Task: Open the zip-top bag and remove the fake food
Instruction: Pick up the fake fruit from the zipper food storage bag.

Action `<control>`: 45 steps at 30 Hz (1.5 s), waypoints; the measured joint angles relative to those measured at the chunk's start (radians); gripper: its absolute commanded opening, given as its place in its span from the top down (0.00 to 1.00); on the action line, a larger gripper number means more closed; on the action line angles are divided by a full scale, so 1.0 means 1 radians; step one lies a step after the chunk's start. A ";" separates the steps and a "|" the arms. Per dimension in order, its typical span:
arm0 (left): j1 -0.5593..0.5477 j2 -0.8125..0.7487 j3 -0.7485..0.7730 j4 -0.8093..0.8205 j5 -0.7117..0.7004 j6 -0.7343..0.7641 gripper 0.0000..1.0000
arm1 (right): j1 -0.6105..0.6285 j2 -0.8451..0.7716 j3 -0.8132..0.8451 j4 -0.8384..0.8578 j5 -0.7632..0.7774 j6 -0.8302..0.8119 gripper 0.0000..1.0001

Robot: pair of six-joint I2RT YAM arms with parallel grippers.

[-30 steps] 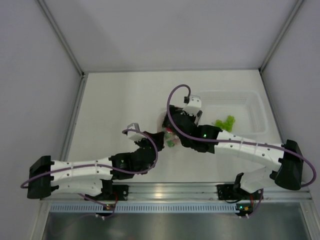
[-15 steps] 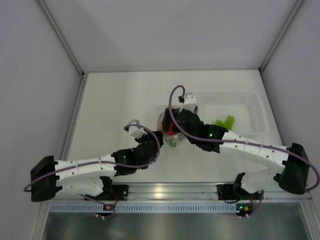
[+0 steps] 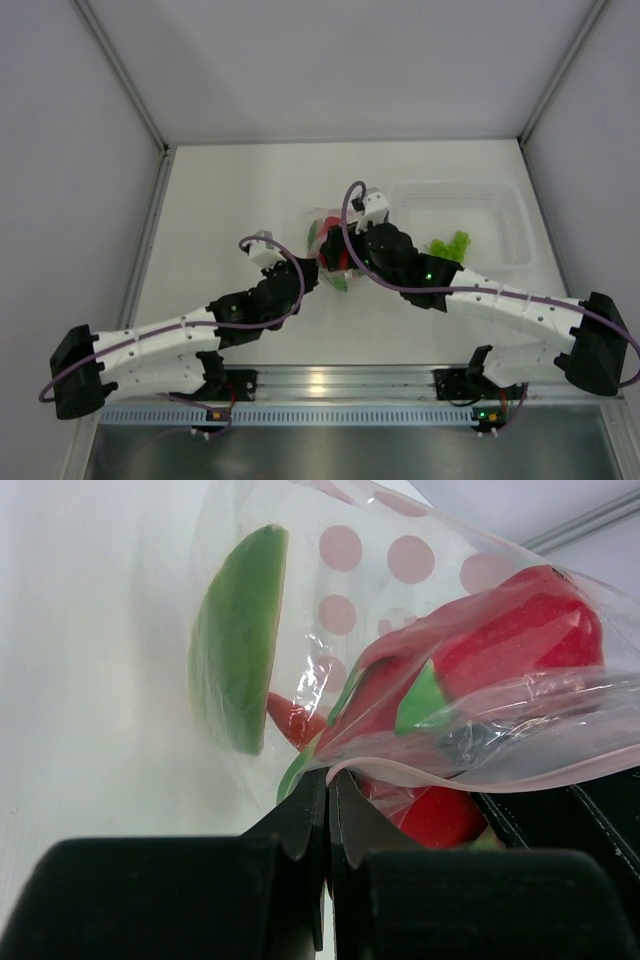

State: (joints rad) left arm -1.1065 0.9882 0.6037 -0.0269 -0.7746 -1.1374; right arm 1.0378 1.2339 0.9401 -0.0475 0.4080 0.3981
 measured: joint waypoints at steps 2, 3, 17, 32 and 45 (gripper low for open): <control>0.002 -0.010 0.000 -0.007 0.006 0.004 1.00 | -0.002 0.003 0.000 0.006 -0.013 -0.007 1.00; 0.004 -0.019 0.000 -0.017 0.008 0.007 1.00 | -0.002 0.007 0.000 0.014 -0.019 -0.012 1.00; 0.020 -0.128 -0.026 -0.124 -0.069 0.027 1.00 | 0.001 0.114 0.014 -0.011 -0.091 -0.076 1.00; 0.055 -0.027 0.070 -0.177 0.001 0.009 1.00 | 0.006 -0.042 -0.171 0.119 -0.243 -0.253 1.00; 0.100 -0.051 0.092 -0.187 0.040 -0.012 1.00 | 0.021 0.003 -0.027 -0.066 -0.095 -0.221 1.00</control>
State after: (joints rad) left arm -1.0065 0.9367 0.6960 -0.2134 -0.7345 -1.1496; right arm 1.0588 1.2369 0.9131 -0.1139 0.3130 0.1768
